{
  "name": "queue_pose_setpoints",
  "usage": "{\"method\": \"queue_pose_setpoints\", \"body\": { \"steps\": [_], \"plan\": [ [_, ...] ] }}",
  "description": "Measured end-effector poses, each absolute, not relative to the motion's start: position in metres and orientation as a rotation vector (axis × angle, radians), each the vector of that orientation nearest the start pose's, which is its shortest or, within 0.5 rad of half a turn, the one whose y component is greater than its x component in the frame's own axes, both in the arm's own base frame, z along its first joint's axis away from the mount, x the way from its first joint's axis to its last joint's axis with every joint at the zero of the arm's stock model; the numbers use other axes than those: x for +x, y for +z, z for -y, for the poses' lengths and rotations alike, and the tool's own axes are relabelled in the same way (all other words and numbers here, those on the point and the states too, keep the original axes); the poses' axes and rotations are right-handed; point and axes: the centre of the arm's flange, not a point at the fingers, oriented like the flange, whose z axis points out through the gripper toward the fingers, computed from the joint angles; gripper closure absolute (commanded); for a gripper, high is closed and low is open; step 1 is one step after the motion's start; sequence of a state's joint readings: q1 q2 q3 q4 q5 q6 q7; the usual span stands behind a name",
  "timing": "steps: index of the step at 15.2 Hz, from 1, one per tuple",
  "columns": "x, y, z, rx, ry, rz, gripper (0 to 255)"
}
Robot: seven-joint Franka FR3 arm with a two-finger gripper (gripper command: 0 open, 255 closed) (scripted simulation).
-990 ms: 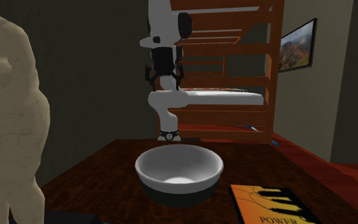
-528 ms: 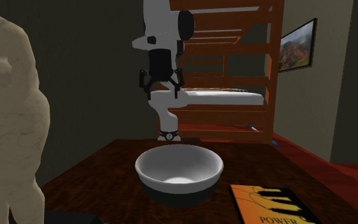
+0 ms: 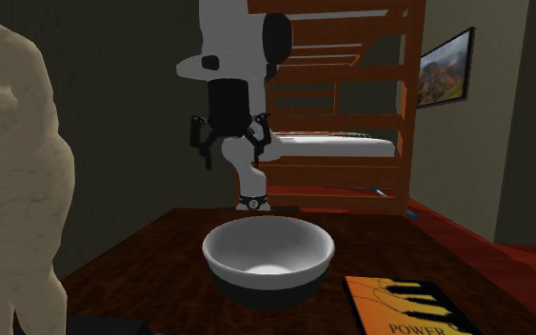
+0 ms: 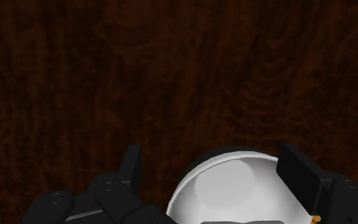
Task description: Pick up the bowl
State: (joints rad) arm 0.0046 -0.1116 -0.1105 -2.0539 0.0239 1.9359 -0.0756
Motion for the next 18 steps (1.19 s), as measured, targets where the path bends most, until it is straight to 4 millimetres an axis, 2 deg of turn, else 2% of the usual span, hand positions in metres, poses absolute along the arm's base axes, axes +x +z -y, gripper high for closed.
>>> {"method": "queue_pose_setpoints", "body": {
  "steps": [9,13,18],
  "plan": [
    [0.630,0.459,0.076,-3.123,-0.040,-0.094,0],
    [0.644,0.442,0.080,-3.125,-0.044,-0.098,0],
    [0.645,0.415,0.080,-3.125,-0.044,-0.099,0]
  ]
}}
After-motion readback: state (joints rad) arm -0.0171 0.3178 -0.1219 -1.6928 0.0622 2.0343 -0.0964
